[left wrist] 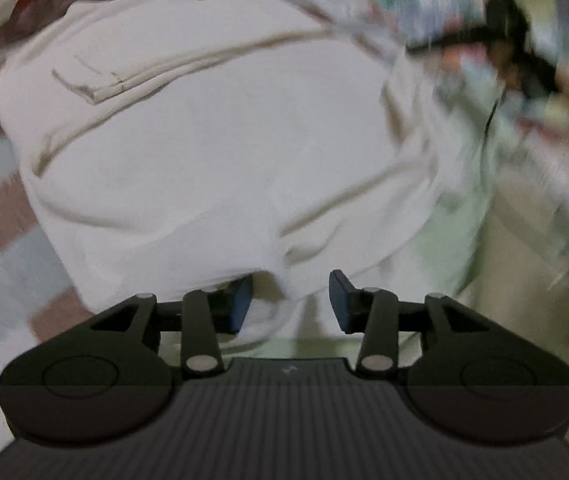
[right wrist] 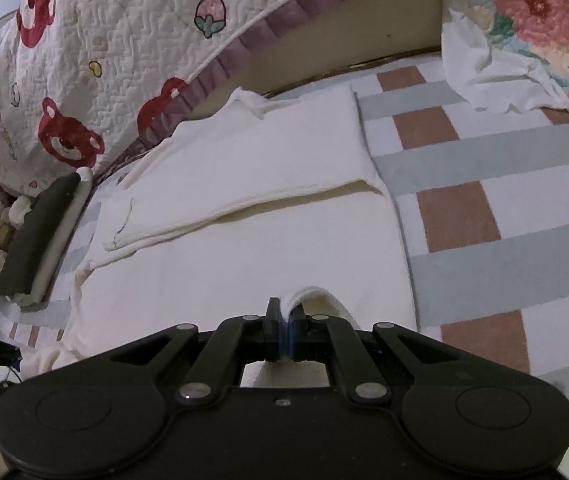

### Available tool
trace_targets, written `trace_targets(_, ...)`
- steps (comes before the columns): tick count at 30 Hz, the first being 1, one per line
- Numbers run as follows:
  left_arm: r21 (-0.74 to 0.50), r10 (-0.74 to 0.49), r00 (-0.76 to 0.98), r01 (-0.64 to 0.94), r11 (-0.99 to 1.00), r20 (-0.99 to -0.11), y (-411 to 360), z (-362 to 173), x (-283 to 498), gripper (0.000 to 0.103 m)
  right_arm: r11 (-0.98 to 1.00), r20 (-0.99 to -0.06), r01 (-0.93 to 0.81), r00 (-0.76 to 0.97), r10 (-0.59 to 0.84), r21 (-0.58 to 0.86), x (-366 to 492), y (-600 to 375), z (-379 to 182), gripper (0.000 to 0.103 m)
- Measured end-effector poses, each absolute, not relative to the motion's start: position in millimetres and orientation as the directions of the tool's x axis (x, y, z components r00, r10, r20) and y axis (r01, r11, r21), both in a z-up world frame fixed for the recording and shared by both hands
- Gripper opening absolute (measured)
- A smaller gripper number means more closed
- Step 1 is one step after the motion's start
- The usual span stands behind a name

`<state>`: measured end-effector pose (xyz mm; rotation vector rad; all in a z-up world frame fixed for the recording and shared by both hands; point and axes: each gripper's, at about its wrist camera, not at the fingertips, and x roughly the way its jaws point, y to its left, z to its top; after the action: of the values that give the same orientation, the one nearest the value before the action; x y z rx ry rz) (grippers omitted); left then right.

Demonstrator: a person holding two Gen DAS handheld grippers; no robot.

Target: Fold clothes

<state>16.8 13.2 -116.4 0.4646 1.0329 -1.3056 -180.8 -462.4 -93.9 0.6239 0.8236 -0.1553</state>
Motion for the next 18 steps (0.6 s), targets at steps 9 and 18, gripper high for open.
trace_targets(9,-0.241,-0.53,-0.005,0.893,0.379,-0.848,9.3,-127.6,29.9,0.002,0.78,-0.751,0.416,0.652,0.102,0.467,-191.7,-455.3,-127.5,0.005)
trace_targets(18,-0.231,-0.686,0.198,0.846,0.48,-0.7,-3.0,-53.1,81.8,0.002,0.758,-0.596,0.38,0.803,0.015,0.53,-163.3,-485.7,-68.0,0.005)
